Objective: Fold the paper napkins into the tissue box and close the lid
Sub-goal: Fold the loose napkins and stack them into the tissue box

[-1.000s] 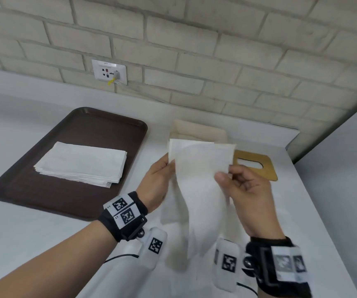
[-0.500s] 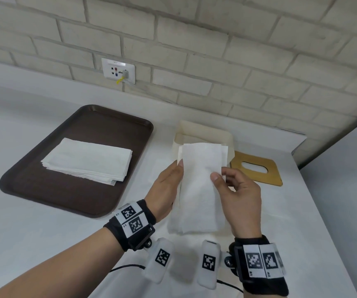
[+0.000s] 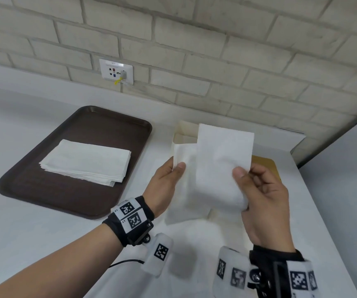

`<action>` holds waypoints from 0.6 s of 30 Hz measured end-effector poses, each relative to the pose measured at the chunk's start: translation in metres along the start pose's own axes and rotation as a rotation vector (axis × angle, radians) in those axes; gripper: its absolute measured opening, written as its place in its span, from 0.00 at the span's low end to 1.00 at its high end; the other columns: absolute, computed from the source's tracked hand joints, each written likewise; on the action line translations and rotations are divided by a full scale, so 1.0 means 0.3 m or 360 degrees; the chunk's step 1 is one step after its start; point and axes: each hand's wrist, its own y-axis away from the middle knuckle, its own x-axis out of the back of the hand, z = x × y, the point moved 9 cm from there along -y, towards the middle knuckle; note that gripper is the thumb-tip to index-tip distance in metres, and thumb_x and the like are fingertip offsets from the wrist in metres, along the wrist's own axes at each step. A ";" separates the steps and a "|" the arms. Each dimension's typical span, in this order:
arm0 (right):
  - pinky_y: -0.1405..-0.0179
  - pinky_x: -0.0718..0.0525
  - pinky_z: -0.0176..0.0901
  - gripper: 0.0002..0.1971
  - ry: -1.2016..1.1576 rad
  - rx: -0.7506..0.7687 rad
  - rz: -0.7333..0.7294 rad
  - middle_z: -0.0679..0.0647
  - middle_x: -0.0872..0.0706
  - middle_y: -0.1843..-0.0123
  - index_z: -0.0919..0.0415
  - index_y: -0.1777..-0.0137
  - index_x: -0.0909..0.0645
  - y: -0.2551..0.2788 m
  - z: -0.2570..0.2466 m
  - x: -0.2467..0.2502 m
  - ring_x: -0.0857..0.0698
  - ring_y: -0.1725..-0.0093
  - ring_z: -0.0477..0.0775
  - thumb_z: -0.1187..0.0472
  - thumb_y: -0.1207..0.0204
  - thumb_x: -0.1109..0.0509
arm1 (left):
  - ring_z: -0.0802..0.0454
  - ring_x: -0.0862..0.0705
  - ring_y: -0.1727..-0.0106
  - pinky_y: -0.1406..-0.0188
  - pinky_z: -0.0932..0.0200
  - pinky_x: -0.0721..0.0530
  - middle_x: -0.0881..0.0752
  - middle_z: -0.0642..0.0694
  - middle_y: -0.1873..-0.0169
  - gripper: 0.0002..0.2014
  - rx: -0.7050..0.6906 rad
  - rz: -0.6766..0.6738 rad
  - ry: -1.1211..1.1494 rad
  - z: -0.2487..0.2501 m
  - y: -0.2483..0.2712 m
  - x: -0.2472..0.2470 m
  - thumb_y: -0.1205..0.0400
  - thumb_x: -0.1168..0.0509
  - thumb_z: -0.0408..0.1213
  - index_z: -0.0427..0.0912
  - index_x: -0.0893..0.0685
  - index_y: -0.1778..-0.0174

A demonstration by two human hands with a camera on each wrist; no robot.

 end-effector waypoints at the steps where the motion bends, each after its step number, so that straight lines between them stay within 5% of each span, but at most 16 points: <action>1: 0.41 0.13 0.52 0.09 -0.0035 -0.0062 -0.0028 0.58 0.06 0.51 0.51 0.56 0.09 -0.006 0.015 -0.010 0.10 0.50 0.55 0.52 0.35 0.18 | 0.35 0.12 0.34 0.29 0.31 0.18 0.09 0.38 0.36 0.13 0.0006 -0.0007 -0.0009 0.002 -0.003 -0.006 0.06 0.42 0.38 0.45 0.14 0.32; 5: 0.49 0.13 0.51 0.07 0.0427 -0.0114 0.0090 0.55 0.06 0.57 0.57 0.53 0.11 -0.041 0.104 -0.015 0.10 0.57 0.52 0.57 0.27 0.17 | 0.42 0.10 0.38 0.35 0.40 0.15 0.08 0.39 0.38 0.15 0.0023 -0.0014 0.0010 0.024 0.001 -0.035 0.07 0.43 0.31 0.43 0.12 0.33; 10: 0.58 0.16 0.38 0.06 0.0649 -0.0012 0.0242 0.47 0.08 0.61 0.52 0.55 0.11 -0.049 0.164 0.003 0.12 0.64 0.47 0.56 0.26 0.17 | 0.44 0.10 0.33 0.32 0.46 0.12 0.09 0.41 0.35 0.24 0.0153 -0.0066 0.0228 0.035 0.025 -0.074 0.07 0.49 0.54 0.43 0.15 0.29; 12: 0.58 0.19 0.35 0.07 0.0769 0.0022 0.0269 0.43 0.10 0.59 0.49 0.53 0.12 -0.040 0.172 0.010 0.16 0.65 0.41 0.55 0.26 0.17 | 0.42 0.10 0.33 0.29 0.39 0.14 0.09 0.42 0.35 0.21 0.0082 -0.0101 0.0112 0.039 0.027 -0.078 0.09 0.39 0.53 0.43 0.17 0.27; 15: 0.50 0.17 0.36 0.23 0.0899 -0.0001 0.0261 0.36 0.14 0.42 0.45 0.33 0.19 -0.029 0.189 0.028 0.15 0.49 0.40 0.47 0.26 0.18 | 0.41 0.09 0.35 0.30 0.30 0.16 0.08 0.45 0.36 0.19 -0.0087 -0.0103 -0.0201 0.048 0.023 -0.074 0.16 0.32 0.42 0.47 0.17 0.29; 18: 0.41 0.14 0.39 0.36 0.0625 -0.0308 -0.0059 0.38 0.16 0.33 0.43 0.20 0.32 -0.021 0.270 0.012 0.13 0.39 0.39 0.44 0.24 0.20 | 0.43 0.09 0.36 0.31 0.31 0.15 0.08 0.46 0.37 0.19 -0.0180 -0.0125 -0.0308 0.086 0.016 -0.098 0.16 0.32 0.40 0.47 0.18 0.28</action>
